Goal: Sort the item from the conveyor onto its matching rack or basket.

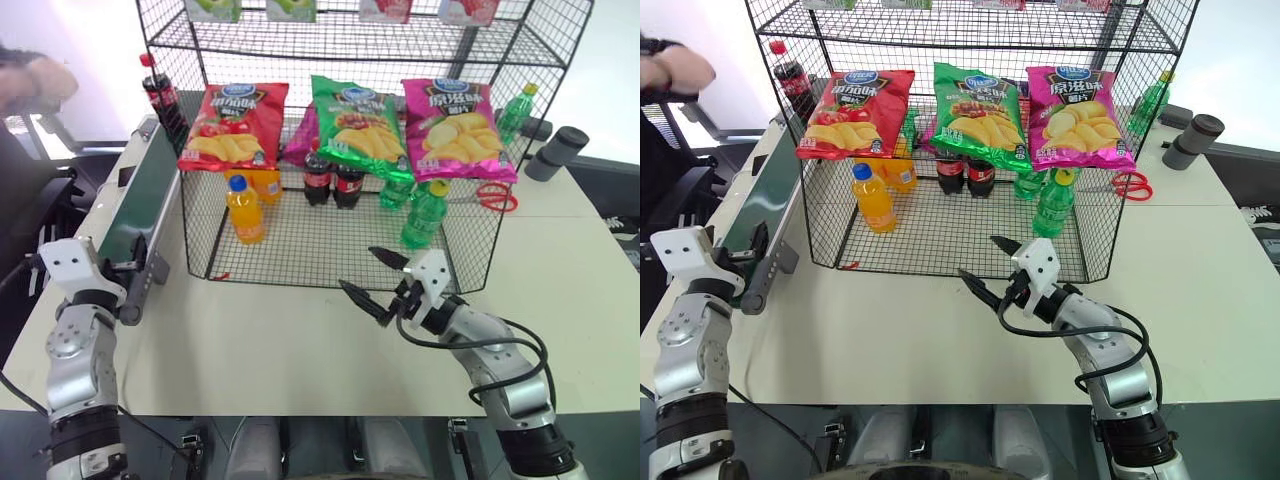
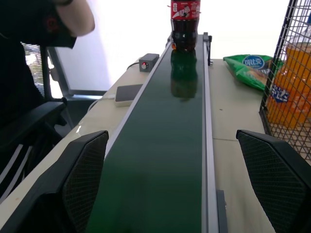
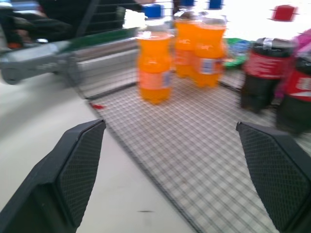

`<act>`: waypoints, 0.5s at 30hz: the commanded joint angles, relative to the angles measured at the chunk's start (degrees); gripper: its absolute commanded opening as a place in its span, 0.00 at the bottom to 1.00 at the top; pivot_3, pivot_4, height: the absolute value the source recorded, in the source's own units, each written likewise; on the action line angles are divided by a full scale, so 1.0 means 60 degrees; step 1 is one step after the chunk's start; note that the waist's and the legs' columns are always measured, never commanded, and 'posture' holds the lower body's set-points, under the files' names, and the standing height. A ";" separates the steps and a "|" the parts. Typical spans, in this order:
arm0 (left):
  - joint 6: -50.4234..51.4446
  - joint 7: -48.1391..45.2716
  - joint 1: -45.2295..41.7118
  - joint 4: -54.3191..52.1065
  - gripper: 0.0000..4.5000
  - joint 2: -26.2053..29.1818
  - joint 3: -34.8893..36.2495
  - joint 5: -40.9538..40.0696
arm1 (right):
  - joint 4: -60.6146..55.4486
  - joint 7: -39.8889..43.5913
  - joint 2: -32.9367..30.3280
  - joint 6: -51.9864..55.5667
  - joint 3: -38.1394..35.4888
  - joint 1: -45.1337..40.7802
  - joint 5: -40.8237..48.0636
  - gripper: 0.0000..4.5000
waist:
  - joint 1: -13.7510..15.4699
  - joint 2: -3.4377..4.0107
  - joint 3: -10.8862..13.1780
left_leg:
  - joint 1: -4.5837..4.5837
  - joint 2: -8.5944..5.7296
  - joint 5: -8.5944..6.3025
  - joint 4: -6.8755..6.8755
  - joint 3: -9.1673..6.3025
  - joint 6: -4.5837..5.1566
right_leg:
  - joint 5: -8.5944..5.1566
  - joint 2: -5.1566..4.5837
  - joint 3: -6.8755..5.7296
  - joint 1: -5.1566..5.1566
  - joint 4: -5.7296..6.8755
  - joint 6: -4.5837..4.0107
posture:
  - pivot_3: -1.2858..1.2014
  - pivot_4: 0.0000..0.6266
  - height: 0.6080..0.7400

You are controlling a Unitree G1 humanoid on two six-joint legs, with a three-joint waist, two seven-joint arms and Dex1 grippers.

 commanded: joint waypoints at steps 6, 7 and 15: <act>-0.0236 0.0087 -0.0130 -0.0110 1.00 0.0085 0.0086 0.0023 | -0.0636 0.0361 -0.0035 0.0348 0.0152 -0.0087 0.0578 0.99 | 0.0003 -0.0002 -0.0001 | 0.0000 0.0000 0.0000 0.0000 -0.0001 0.0000 | 0.0000 -0.0003 -0.0001 0.0000 0.0000 0.0000 | 0.52 0.24 1.00; -0.0223 0.0095 -0.0122 -0.0117 1.00 0.0081 0.0087 0.0020 | -0.0611 0.0376 -0.0073 0.0371 0.0179 -0.0104 0.0530 0.99 | 0.0004 -0.0002 -0.0001 | 0.0000 0.0000 0.0000 0.0000 -0.0001 0.0000 | 0.0000 -0.0003 -0.0001 0.0000 0.0000 0.0000 | 0.52 0.24 1.00; -0.0193 0.0132 -0.0111 -0.0093 1.00 0.0047 0.0089 0.0002 | -0.0489 0.0466 -0.0102 0.0322 0.0211 -0.0234 0.0416 0.99 | 0.0001 -0.0002 -0.0001 | 0.0000 0.0000 0.0000 0.0000 -0.0001 0.0000 | 0.0000 -0.0003 -0.0001 0.0000 0.0000 0.0000 | 0.52 0.24 1.00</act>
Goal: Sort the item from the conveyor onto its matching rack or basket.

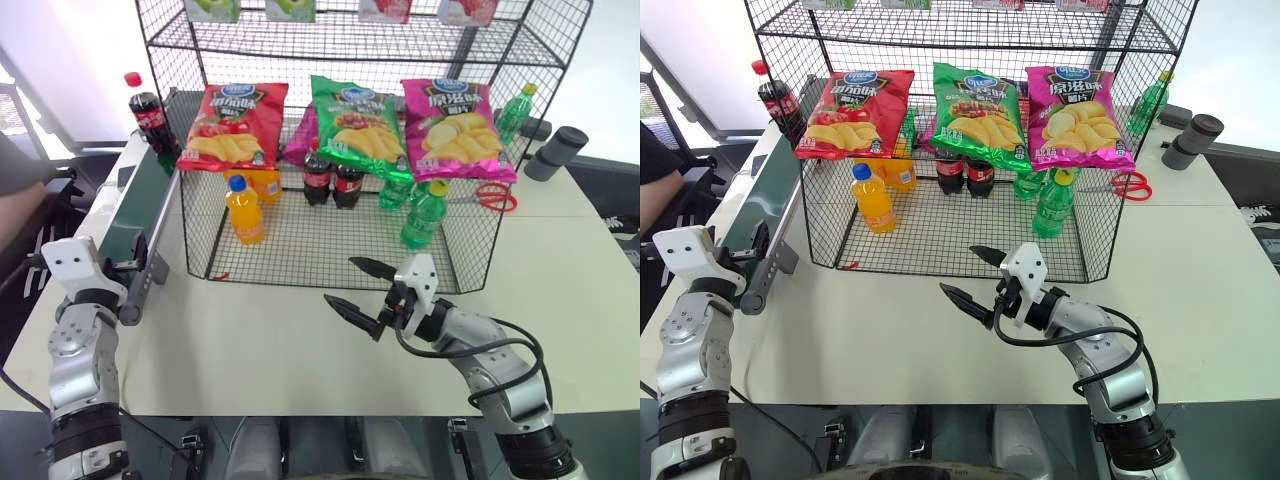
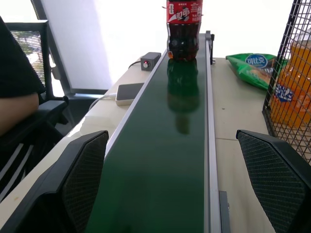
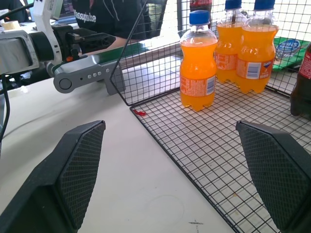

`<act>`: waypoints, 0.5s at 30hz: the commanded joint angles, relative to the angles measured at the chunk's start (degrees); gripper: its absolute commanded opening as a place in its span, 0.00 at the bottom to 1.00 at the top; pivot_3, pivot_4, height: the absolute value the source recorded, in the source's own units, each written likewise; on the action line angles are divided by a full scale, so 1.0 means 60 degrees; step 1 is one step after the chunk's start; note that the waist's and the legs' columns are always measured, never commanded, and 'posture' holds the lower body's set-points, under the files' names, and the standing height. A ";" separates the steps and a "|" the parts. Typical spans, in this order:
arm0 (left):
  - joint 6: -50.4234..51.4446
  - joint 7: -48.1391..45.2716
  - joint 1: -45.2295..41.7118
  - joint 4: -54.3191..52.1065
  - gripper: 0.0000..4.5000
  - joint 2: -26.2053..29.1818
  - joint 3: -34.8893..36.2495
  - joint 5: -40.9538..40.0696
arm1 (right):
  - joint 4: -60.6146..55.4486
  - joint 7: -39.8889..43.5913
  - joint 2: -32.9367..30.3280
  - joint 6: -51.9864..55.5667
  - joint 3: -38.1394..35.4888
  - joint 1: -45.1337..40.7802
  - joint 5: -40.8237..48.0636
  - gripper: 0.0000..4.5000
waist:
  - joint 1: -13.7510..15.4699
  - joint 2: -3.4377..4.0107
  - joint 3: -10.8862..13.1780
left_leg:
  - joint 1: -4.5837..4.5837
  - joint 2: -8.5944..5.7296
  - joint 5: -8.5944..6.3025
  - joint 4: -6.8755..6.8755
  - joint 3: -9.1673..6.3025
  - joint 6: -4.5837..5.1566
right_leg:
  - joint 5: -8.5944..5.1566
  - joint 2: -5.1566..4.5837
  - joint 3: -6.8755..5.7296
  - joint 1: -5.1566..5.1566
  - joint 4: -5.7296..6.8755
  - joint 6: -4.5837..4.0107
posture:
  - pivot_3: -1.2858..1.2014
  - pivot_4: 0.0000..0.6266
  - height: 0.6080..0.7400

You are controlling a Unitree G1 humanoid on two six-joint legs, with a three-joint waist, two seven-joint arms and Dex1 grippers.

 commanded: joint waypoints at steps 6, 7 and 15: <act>-0.0097 0.0178 -0.0130 -0.0073 1.00 0.0012 0.0158 -0.0134 | -0.0206 0.0083 -0.0041 -0.0201 0.0049 -0.0125 -0.0105 0.99 | 0.0003 0.0000 0.0000 | 0.0000 0.0000 0.0000 0.0000 0.0000 0.0000 | 0.0000 -0.0001 0.0000 0.0000 0.0000 0.0000 | 0.52 0.24 1.00; -0.0099 0.0193 -0.0149 -0.0048 1.00 0.0008 0.0154 -0.0134 | -0.0191 0.0080 -0.0038 -0.0224 0.0062 -0.0127 -0.0135 0.99 | 0.0003 0.0000 0.0000 | 0.0000 0.0000 0.0000 0.0000 0.0000 0.0000 | 0.0000 -0.0001 0.0000 0.0000 0.0000 0.0000 | 0.52 0.24 1.00; -0.0199 0.0161 -0.0249 0.0167 1.00 -0.0051 0.0203 -0.0252 | -0.0129 0.0056 0.0041 -0.0342 0.0159 -0.0133 -0.0267 0.99 | 0.0002 0.0000 0.0000 | 0.0000 0.0000 0.0000 0.0000 0.0000 0.0000 | 0.0000 -0.0001 -0.0001 0.0000 0.0000 0.0000 | 0.52 0.24 1.00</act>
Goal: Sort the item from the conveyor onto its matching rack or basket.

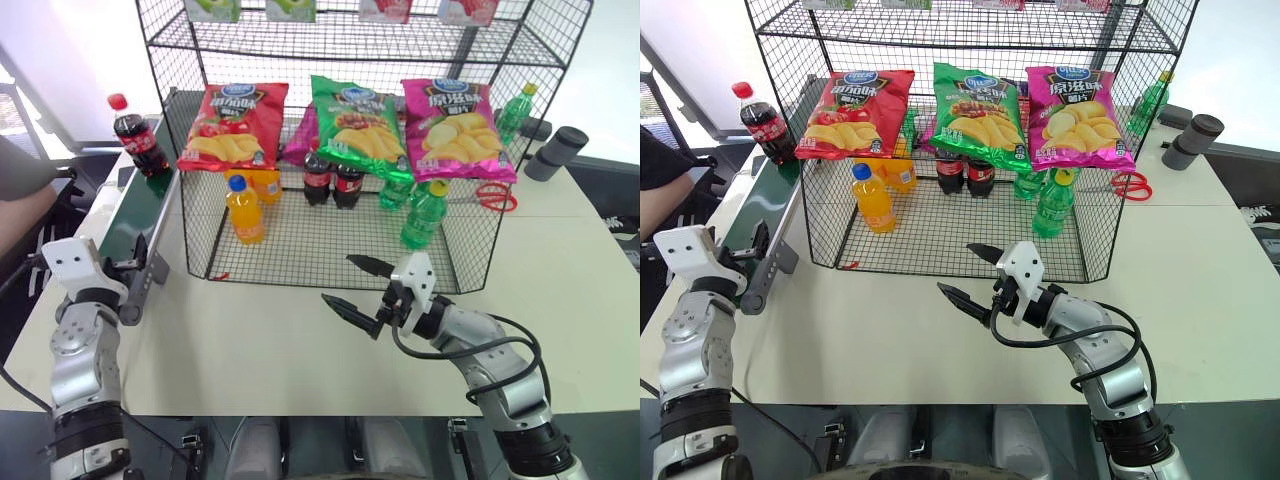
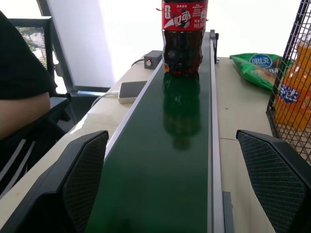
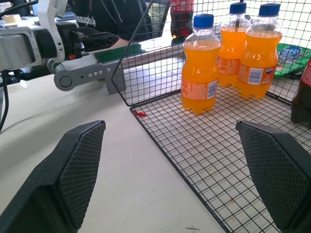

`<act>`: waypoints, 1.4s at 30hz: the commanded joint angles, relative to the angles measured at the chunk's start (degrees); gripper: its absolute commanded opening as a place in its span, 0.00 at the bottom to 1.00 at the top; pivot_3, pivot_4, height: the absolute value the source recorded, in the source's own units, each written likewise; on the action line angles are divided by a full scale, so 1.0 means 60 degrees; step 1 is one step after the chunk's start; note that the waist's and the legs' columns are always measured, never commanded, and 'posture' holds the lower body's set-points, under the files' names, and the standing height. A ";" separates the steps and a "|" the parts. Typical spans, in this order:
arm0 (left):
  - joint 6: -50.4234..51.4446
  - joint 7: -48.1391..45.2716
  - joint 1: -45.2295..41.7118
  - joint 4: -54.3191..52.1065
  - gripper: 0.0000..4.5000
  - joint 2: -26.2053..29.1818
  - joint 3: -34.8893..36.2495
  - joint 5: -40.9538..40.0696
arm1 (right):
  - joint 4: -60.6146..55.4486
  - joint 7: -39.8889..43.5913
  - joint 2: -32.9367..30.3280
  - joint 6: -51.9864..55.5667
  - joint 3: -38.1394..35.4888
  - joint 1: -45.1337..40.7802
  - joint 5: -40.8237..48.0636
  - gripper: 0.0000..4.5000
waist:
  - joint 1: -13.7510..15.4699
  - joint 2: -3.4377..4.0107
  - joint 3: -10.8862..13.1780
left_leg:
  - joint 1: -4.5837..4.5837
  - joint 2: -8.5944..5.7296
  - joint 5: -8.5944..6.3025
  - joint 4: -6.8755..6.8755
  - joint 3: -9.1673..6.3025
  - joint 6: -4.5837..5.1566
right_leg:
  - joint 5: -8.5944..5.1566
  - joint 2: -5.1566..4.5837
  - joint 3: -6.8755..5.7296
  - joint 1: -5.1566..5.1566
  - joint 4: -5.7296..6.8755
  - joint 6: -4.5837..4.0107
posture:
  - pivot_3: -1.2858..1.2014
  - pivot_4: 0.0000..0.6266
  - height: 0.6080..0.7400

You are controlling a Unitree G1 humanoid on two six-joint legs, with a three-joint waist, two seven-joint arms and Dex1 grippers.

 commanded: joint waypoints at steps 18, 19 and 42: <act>-0.0508 0.0007 -0.0188 0.0292 1.00 0.0058 0.0189 -0.0210 | -0.0015 0.0128 0.0065 -0.0280 0.0058 -0.0101 -0.0033 0.99 | 0.0000 0.0000 0.0000 | 0.0000 0.0000 0.0000 0.0000 0.0000 0.0000 | 0.0000 -0.0001 0.0000 0.0000 0.0000 0.0000 | 0.52 0.24 1.00; -0.0528 0.0014 -0.0190 0.0291 1.00 0.0048 0.0201 -0.0226 | -0.0011 0.0132 0.0067 -0.0282 0.0059 -0.0107 -0.0037 0.99 | 0.0000 -0.0001 0.0000 | 0.0000 0.0000 0.0000 0.0000 0.0000 0.0000 | 0.0000 -0.0001 0.0000 0.0000 -0.0001 0.0000 | 0.52 0.24 1.00; -0.0875 0.0449 -0.0115 0.0483 0.71 0.0123 0.0403 -0.0153 | -0.0049 0.0158 0.0110 -0.0280 0.0147 0.0014 -0.0099 1.00 | 0.0001 -0.0001 0.0000 | -0.0001 0.0000 0.0000 0.0000 -0.0001 0.0000 | 0.0000 -0.0005 -0.0001 -0.0001 -0.0001 0.0000 | 0.52 0.24 1.00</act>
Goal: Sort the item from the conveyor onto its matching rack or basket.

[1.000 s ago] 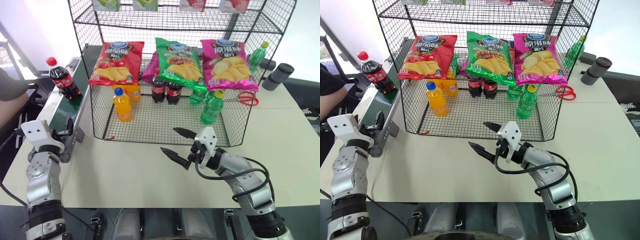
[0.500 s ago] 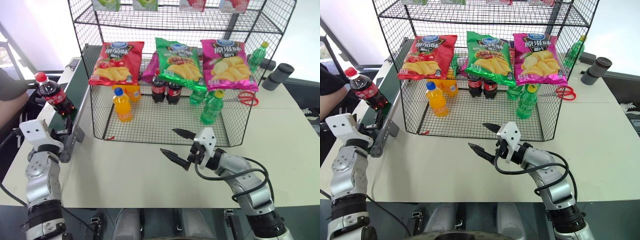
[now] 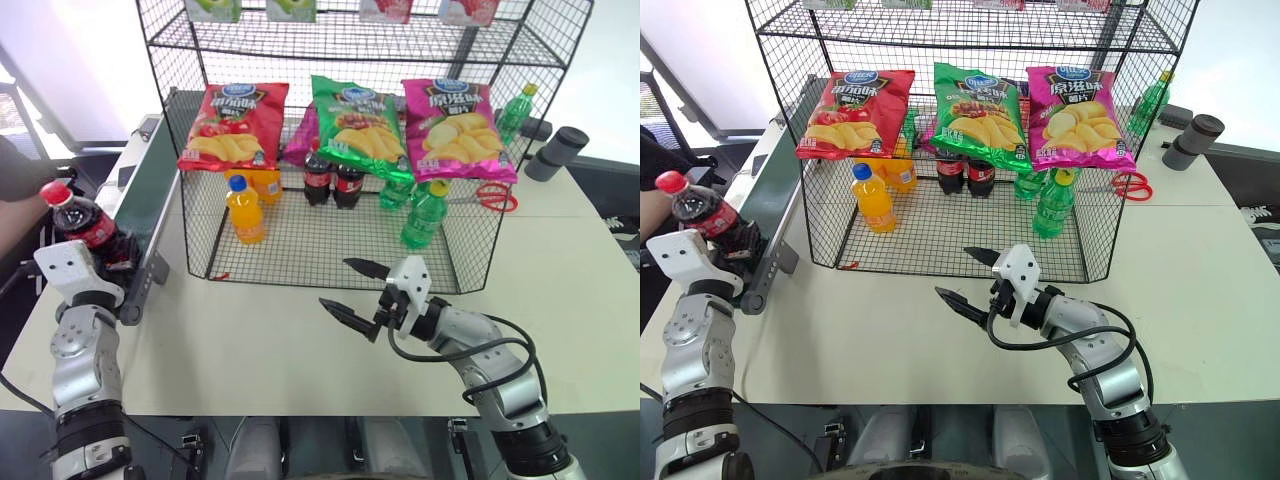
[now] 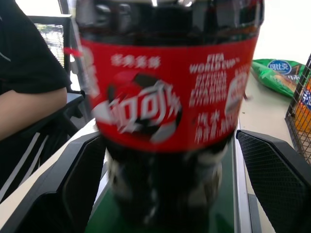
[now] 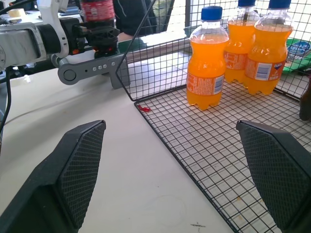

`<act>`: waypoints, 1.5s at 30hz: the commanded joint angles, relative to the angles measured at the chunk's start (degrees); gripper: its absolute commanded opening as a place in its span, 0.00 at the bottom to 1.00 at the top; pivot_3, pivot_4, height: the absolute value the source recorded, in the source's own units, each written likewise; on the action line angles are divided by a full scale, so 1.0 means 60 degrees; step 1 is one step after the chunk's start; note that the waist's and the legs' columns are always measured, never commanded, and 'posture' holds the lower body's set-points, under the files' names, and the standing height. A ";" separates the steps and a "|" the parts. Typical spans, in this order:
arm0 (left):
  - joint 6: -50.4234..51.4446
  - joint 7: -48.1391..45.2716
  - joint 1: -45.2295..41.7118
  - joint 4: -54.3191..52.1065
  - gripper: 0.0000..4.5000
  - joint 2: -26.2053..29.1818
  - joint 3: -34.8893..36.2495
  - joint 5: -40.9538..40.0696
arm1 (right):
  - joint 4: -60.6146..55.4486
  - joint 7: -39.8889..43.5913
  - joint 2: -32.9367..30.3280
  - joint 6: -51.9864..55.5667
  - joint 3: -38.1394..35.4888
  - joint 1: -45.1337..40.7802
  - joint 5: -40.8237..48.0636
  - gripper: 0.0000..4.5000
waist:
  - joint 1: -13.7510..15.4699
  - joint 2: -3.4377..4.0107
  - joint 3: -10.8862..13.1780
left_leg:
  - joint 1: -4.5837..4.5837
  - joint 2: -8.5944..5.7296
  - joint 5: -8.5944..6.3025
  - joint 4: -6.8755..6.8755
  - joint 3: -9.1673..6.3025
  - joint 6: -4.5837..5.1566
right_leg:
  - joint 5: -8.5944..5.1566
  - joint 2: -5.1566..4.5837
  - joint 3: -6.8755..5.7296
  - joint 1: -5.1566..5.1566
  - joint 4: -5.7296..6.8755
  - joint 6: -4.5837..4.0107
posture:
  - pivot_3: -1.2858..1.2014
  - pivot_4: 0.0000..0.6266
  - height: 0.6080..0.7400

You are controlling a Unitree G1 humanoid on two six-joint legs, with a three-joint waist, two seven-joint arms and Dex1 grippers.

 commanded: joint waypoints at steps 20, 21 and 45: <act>0.3696 -0.5341 0.1175 -0.5115 0.62 0.3169 -0.1175 -0.3940 | -0.1127 0.0546 -0.0512 0.1474 -0.0548 -0.0540 0.1878 1.00 | -0.0036 -0.0023 0.0013 | -0.0016 -0.0004 -0.0004 -0.0021 -0.0010 -0.0008 | -0.0020 -0.0042 -0.0002 -0.0006 -0.0043 -0.0041 | 0.52 0.24 1.00; 0.3760 -0.5563 0.1211 -0.5249 0.62 0.3190 -0.1465 -0.3858 | -0.1193 0.0563 -0.0534 0.1572 -0.0550 -0.0571 0.1974 1.00 | -0.0044 -0.0022 0.0013 | -0.0016 -0.0003 -0.0004 -0.0024 -0.0010 -0.0008 | -0.0020 -0.0042 -0.0002 -0.0008 -0.0042 -0.0042 | 0.52 0.24 1.00; 0.1933 -0.7759 -0.1544 -0.3990 0.62 0.0664 -0.6788 -0.0702 | -0.1634 -0.0321 -0.0145 0.2022 -0.0372 -0.0874 0.2277 1.00 | -0.0003 -0.0009 0.0020 | -0.0028 -0.0005 0.0001 -0.0007 -0.0002 0.0003 | -0.0001 0.0039 0.0004 -0.0015 -0.0036 -0.0002 | 0.52 0.24 1.00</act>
